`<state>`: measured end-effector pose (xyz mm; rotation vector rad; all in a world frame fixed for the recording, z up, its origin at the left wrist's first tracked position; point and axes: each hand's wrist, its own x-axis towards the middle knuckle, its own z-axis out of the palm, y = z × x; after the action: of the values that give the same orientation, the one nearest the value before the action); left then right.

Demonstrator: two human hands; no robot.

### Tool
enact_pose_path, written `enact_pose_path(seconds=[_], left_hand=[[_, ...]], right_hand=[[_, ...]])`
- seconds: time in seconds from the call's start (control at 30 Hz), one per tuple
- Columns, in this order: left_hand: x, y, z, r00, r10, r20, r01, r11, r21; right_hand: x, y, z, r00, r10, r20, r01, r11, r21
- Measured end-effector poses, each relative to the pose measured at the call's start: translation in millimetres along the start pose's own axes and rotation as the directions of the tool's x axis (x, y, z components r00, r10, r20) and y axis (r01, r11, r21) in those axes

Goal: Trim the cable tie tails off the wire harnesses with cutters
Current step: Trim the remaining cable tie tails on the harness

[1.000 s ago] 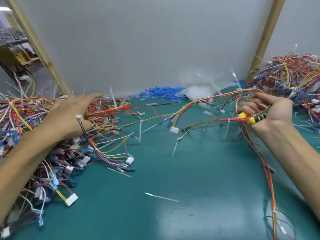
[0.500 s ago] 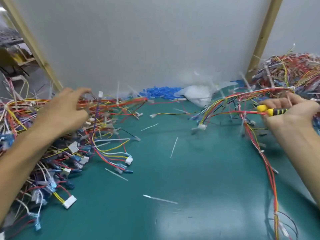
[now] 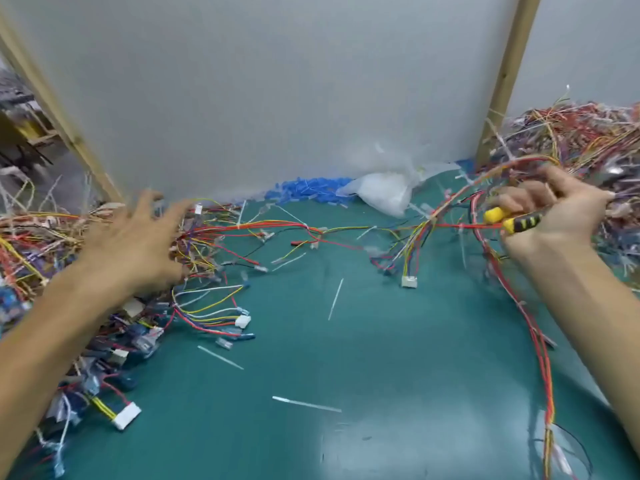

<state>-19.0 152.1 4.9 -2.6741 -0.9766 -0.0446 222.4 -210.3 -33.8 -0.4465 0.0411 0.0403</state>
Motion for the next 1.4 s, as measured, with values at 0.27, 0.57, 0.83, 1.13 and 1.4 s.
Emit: enact_pose_path(seconds=[0.27, 0.57, 0.83, 1.13, 1.4], left_hand=[[2.6, 81.8, -21.5, 0.879, 0.447, -0.168, -0.462, 0.885, -0.064], [33.6, 83.8, 22.1, 0.996, -0.072, 0.061, 0.038, -0.281, -0.959], [49.6, 47.1, 30.0, 0.81, -0.517, 0.275, -0.169, -0.656, -0.735], [39.6, 55.2, 22.0, 0.825, -0.516, 0.232, -0.171, -0.618, -0.767], [12.4, 54.3, 12.0, 0.998, -0.025, -0.064, -0.059, 0.155, -0.986]], right_hand=[[-28.1, 12.6, 12.1, 0.869, 0.31, 0.387, -0.135, 0.899, -0.416], [-42.2, 30.6, 4.8, 0.663, 0.487, 0.568, -0.013, 0.767, -0.642], [-38.5, 27.9, 5.8, 0.753, 0.467, 0.463, -0.066, 0.754, -0.653], [-21.3, 13.4, 3.2, 0.865, 0.4, 0.305, -0.298, 0.896, -0.329], [-29.7, 13.1, 8.1, 0.793, 0.364, 0.49, 0.068, 0.745, -0.663]])
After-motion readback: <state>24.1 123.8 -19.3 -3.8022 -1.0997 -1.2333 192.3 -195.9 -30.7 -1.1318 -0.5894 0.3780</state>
